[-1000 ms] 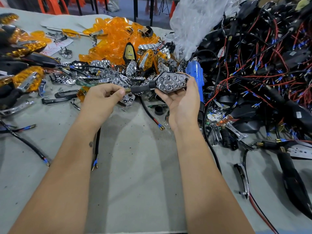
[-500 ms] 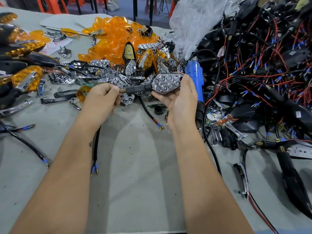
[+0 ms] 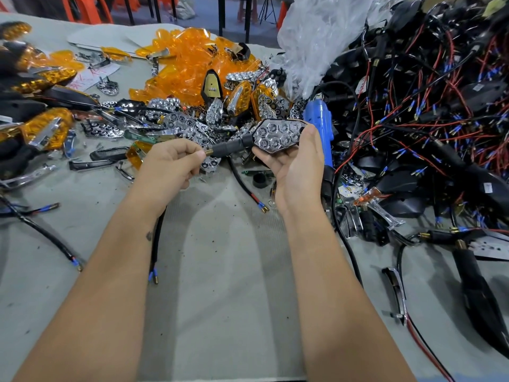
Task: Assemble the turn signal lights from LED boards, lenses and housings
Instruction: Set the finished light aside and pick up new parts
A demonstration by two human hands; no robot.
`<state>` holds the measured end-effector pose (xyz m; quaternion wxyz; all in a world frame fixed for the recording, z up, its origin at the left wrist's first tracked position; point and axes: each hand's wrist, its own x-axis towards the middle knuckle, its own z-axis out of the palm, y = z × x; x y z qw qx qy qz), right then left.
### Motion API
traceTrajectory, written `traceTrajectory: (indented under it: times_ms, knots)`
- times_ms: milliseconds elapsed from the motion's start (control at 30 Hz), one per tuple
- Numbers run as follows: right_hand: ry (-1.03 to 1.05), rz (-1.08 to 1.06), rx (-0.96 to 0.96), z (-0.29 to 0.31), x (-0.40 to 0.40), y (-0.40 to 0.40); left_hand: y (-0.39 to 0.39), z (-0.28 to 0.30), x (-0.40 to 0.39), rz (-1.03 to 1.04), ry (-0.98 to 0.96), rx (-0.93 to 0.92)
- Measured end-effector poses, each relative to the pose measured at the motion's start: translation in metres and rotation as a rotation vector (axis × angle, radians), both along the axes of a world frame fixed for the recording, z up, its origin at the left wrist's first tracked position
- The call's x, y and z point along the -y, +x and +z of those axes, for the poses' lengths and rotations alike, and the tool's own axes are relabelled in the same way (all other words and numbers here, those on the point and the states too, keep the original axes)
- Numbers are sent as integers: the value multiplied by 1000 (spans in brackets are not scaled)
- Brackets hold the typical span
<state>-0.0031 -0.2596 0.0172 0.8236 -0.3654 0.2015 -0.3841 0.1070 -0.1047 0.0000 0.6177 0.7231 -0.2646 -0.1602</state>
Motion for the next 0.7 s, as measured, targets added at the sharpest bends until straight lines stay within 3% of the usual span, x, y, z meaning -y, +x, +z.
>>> traceTrajectory:
  times_ms: [167,267,433,500,700]
  knots:
    - [-59,-3,-20,0,3,-3,-3,-4,2,18,125,142]
    - [-94,-5,-49,-1,1,-2,-4,-4,3,53,96,162]
    - [-54,11,-33,-2,-2,1,-6,5,7,61,-26,-91]
    - [-39,4,-12,-1,-2,0,-9,9,6,47,-35,-110]
    - [-56,-11,-14,0,-2,-1,-20,4,3,-29,105,217]
